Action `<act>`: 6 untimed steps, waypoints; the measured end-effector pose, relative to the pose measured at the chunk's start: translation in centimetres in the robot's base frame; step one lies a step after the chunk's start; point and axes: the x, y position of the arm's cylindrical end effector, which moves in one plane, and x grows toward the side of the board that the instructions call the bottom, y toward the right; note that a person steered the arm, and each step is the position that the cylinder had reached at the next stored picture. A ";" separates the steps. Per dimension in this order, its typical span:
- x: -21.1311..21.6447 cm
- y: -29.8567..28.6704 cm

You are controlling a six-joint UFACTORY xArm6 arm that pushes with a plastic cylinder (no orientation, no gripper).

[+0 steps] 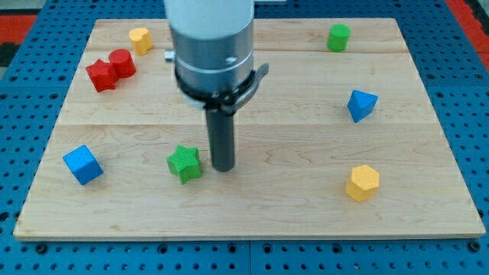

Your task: Push the green star right side of the blue cube

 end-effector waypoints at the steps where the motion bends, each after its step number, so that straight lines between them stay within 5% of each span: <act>1: -0.1 -7.5; 3: -4.9 -7.9; 5: -2.5 -10.7; 6: -2.6 -1.3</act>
